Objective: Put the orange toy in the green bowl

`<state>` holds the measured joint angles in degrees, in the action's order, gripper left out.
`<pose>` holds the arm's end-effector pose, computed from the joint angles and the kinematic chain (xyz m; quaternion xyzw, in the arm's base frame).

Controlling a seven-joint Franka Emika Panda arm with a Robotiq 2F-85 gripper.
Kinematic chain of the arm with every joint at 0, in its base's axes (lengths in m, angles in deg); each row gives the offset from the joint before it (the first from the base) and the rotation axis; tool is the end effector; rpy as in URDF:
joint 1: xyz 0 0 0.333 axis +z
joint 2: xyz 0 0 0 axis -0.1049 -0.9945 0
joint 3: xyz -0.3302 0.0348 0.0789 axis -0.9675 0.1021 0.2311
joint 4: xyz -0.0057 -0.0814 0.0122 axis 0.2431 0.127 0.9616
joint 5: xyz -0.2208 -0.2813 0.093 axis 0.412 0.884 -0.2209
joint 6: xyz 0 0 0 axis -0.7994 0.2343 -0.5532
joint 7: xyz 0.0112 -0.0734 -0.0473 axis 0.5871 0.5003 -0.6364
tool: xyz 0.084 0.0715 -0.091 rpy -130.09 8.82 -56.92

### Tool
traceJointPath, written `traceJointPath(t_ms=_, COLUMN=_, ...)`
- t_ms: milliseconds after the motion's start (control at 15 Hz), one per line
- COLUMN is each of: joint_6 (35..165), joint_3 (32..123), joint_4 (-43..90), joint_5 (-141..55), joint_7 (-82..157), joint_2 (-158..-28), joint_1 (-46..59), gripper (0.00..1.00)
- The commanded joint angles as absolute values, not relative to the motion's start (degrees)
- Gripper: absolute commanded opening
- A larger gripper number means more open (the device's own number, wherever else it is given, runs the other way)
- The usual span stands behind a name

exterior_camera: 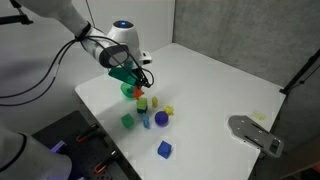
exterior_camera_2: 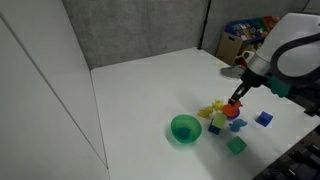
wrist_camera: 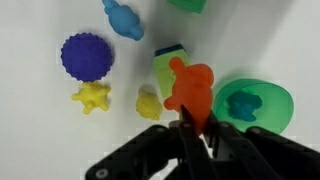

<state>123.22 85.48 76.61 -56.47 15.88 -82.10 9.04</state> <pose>0.4619 0.0539 0.2579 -0.9895 -0.1252 -0.0610 0.0386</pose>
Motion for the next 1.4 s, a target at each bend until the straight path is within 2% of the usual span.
traceJointPath(t_ms=0, joint_6=123.07, joint_3=86.12, joint_4=76.42, joint_5=-56.5, joint_7=16.19, joint_2=-82.2, joint_1=8.42, gripper=0.15)
traceJointPath(t_ms=467, joint_6=122.99, joint_3=86.11, joint_4=76.28, joint_5=-57.16, joint_7=16.21, joint_2=-82.28, joint_1=8.18, gripper=0.15)
traceJointPath(t_ms=533, joint_6=122.99, joint_3=86.11, joint_4=76.28, joint_5=-57.17, joint_7=16.21, joint_2=-82.28, joint_1=8.18, gripper=0.04)
traceJointPath(t_ms=1333, joint_6=121.78, joint_3=89.97, joint_4=73.26, joint_5=-53.54, joint_7=-7.67, joint_2=-84.9, joint_1=7.41, gripper=0.05)
